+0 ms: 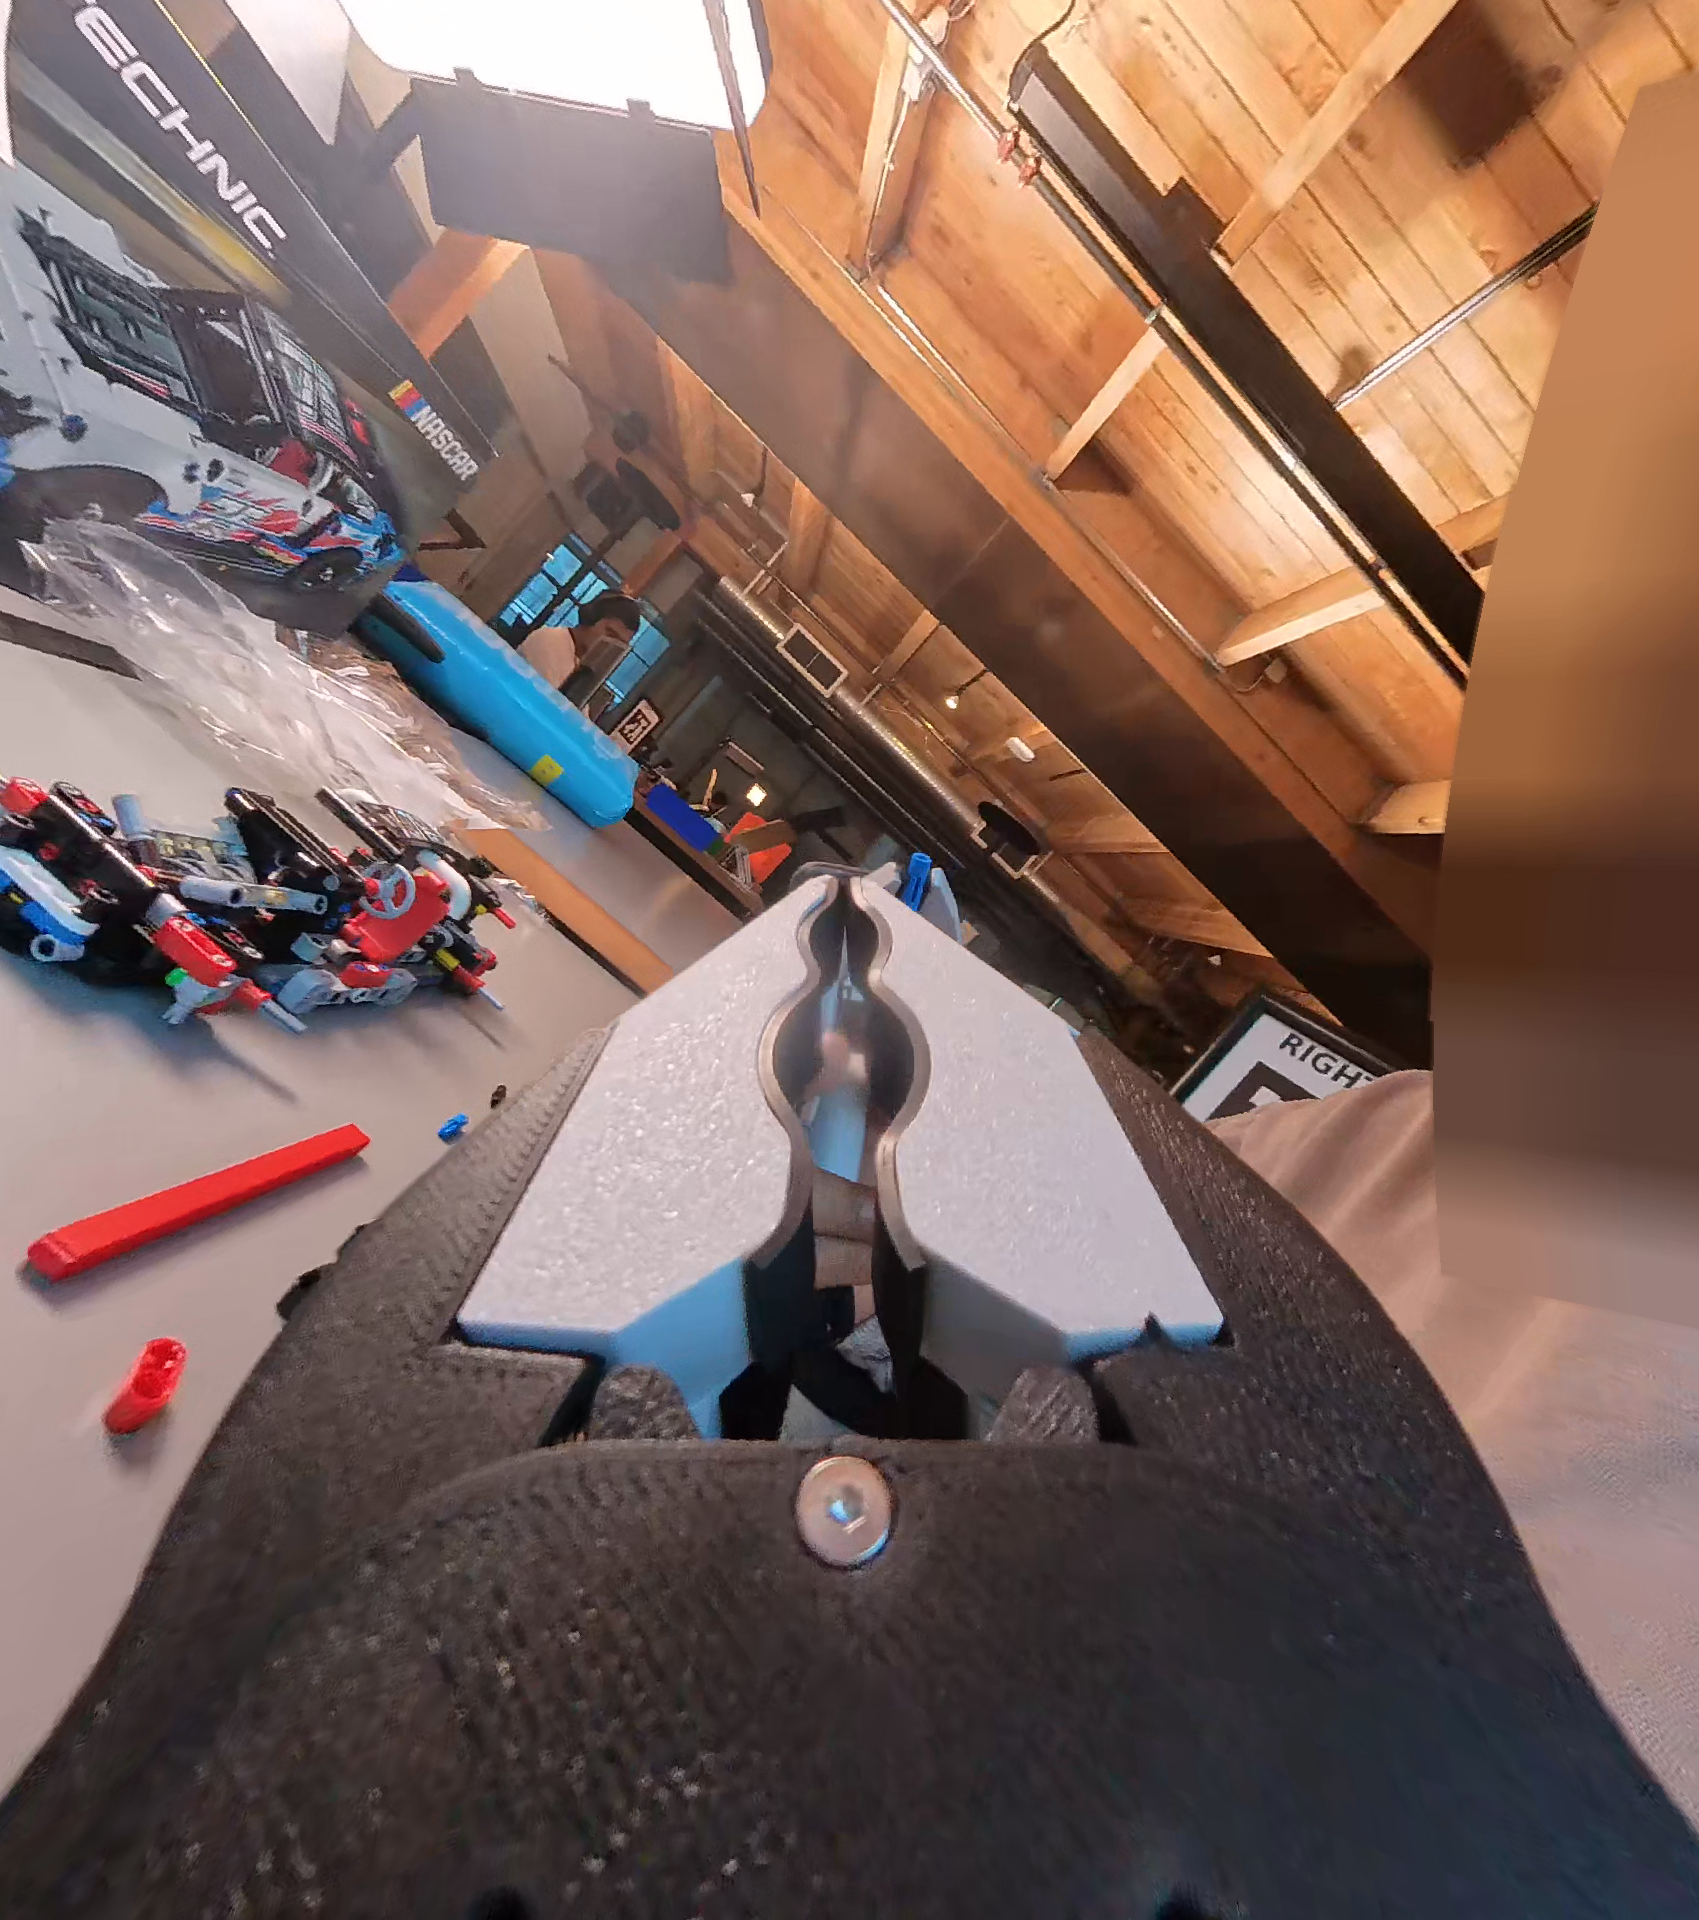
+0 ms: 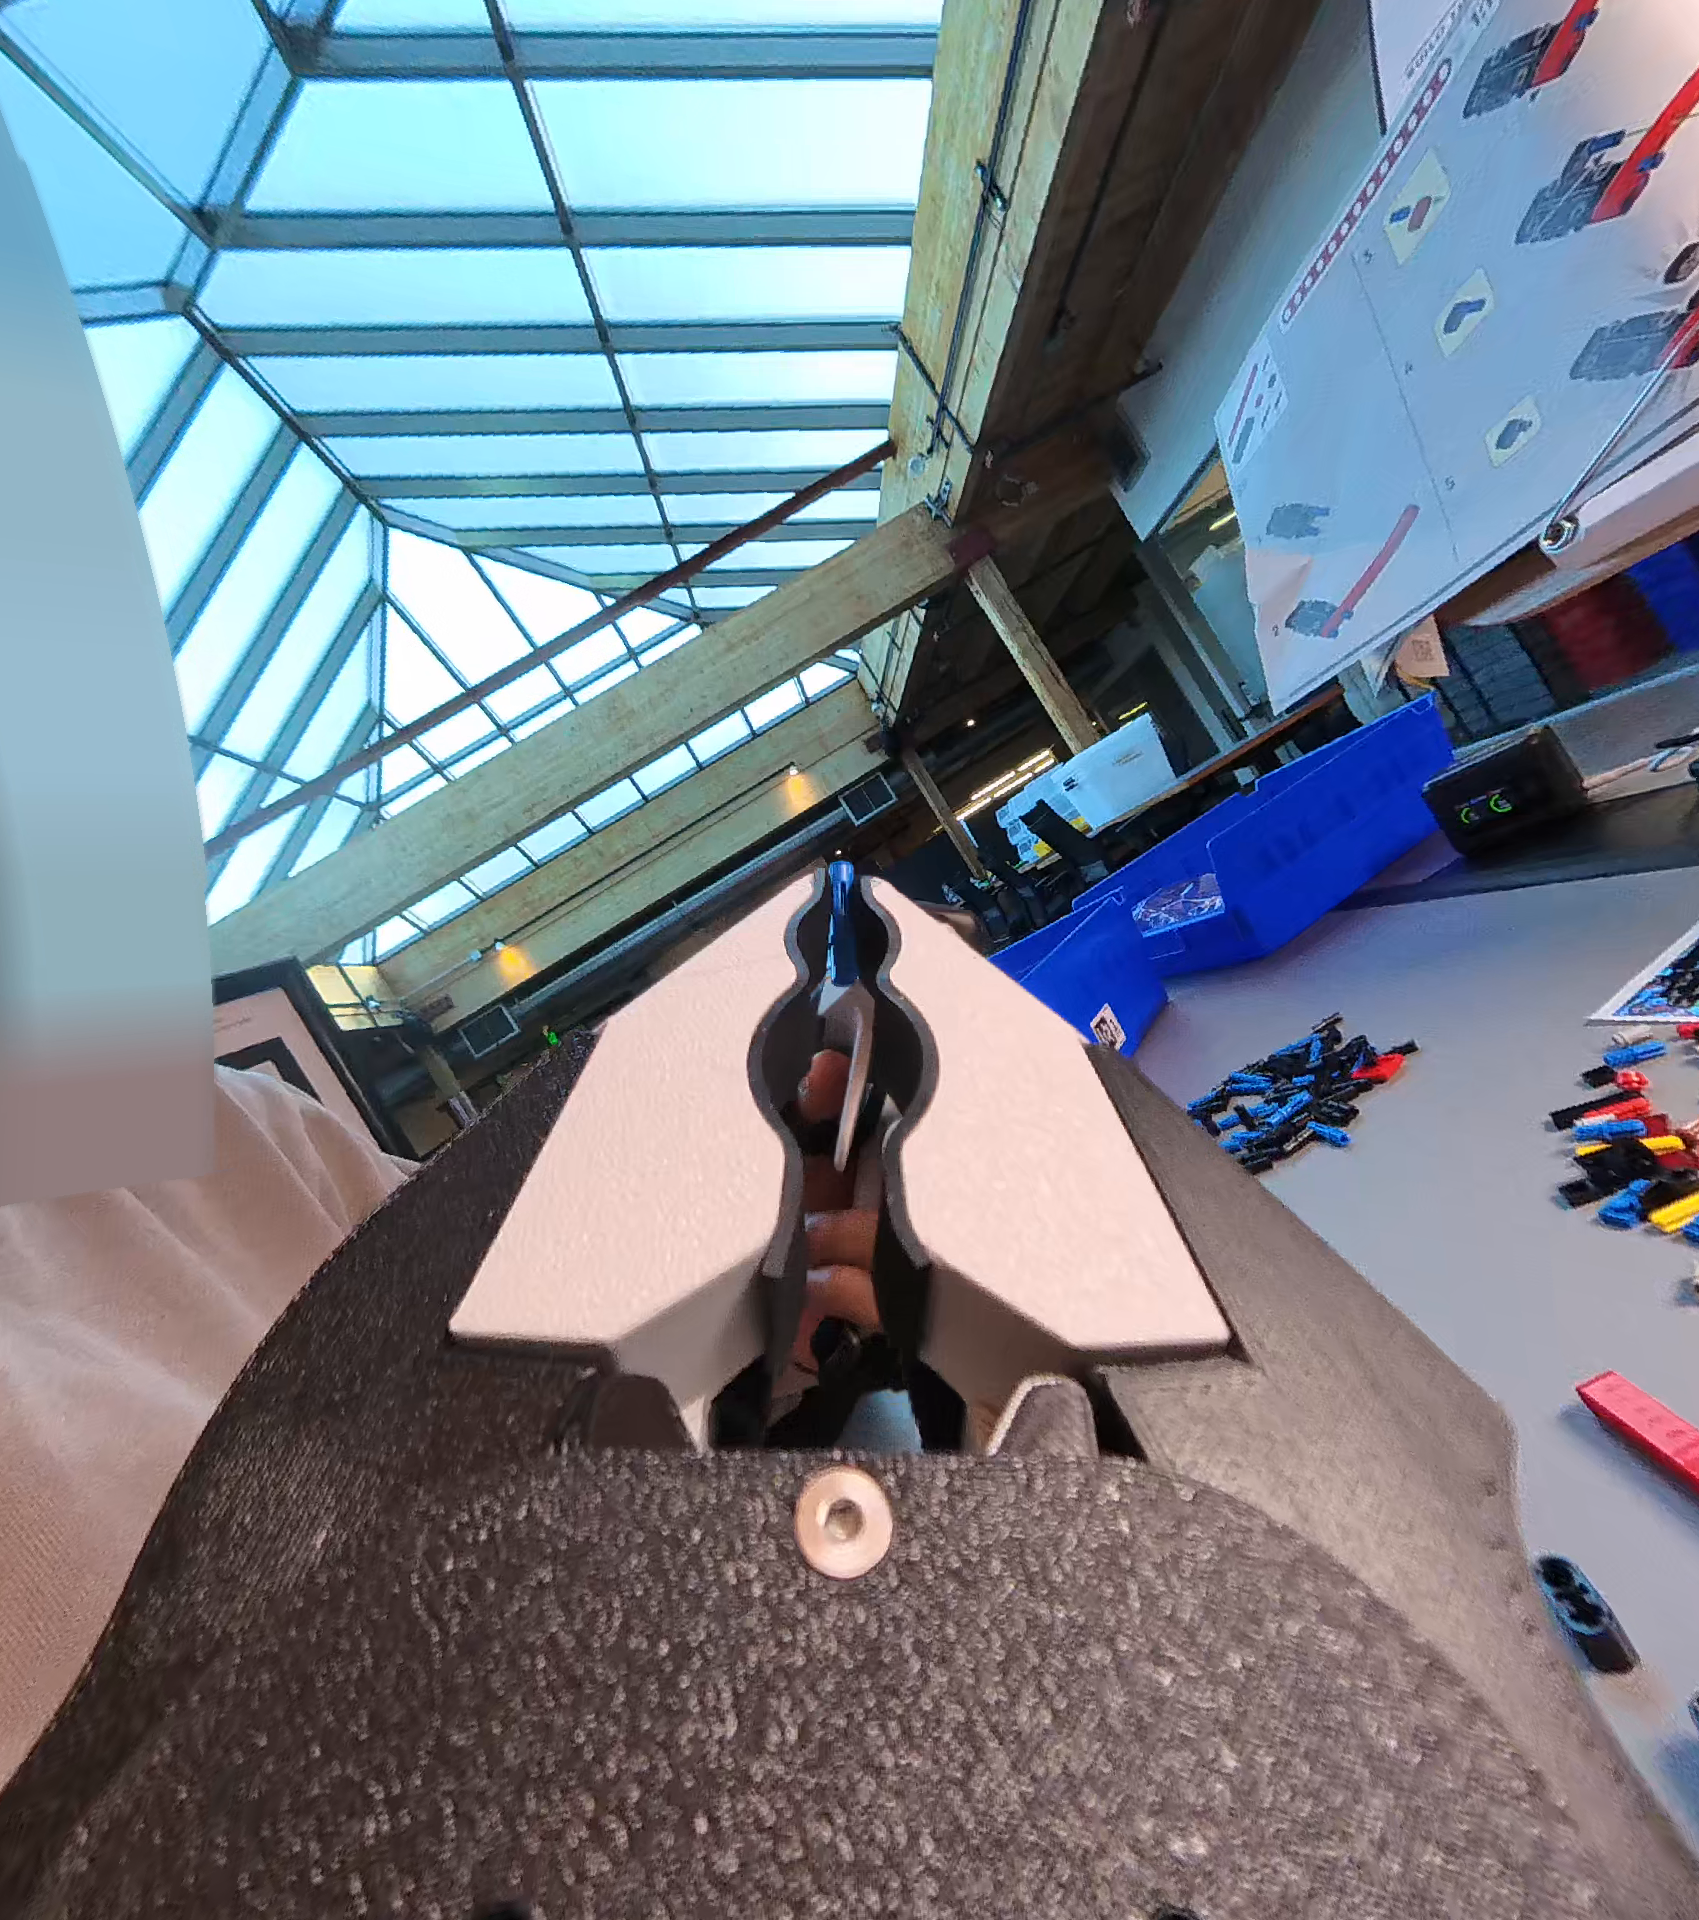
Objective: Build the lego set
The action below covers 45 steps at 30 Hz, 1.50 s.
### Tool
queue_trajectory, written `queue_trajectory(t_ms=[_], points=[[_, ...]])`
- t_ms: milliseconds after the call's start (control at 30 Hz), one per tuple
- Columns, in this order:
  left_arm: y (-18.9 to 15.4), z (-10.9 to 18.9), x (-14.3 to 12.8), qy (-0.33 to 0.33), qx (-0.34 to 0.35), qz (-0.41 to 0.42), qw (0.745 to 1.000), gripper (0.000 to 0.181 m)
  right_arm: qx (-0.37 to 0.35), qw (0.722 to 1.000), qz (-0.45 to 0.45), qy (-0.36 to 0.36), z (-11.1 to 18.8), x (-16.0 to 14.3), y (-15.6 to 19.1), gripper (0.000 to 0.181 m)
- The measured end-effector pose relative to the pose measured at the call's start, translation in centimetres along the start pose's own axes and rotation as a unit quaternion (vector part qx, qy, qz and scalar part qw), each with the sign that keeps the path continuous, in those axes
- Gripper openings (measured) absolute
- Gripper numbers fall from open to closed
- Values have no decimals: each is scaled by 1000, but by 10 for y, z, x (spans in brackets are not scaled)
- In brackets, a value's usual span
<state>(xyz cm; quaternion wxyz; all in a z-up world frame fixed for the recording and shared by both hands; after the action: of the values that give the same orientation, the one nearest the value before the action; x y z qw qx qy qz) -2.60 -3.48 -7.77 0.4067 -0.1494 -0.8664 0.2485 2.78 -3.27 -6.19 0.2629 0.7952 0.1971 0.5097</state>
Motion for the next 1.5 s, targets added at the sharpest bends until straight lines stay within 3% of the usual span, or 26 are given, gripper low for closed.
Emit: queue_trajectory(t_ms=[100,267,367,433,533,667,733,900,1100,1233,1400,1500], points=[[3,2,3,17,13,-19,1000,0,-4,1000,0,6,0,-1,-3,1],[13,8,-5,110,60,-88,988,0,-14,999,11,38,-1,-7,-9,1],[14,7,-21,173,61,-106,977,21,-15,998,2,53,-1,-11,-11,1],[11,2,-33,185,47,-91,977,26,-11,999,-5,52,-2,-12,-10,1],[13,-7,-44,203,75,-143,966,28,-27,998,-18,56,-6,-18,-15,1],[12,-17,-38,211,127,-245,938,25,-45,997,-12,64,-12,-31,-16,2],[12,-14,-35,221,146,-281,922,14,-50,997,-13,60,-12,-31,-17,2],[13,-7,-32,253,162,-318,899,4,-66,996,-10,63,-9,-26,-26,2],[14,8,-40,357,144,-359,850,2,-61,980,94,162,-3,-41,-27,1],[13,18,-56,434,114,-373,812,2,-25,937,223,267,10,-64,-26,13],[14,25,-76,485,92,-371,787,2,-12,907,300,295,18,-77,-28,5],[14,25,-79,489,87,-367,786,3,-8,898,317,304,20,-81,-28,2]])
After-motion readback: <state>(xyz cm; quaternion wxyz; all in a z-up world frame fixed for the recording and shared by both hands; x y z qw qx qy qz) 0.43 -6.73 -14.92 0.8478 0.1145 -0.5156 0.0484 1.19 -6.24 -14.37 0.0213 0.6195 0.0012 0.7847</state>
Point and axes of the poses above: each gripper's, where its closed fingertips meet, z back along the fingers, x out of its top, y = z × x across the jaws, the point moved 1 cm from there along z, back along the fingers, and after that the axes turned 13 degrees about -x, right-handed, at the moved point
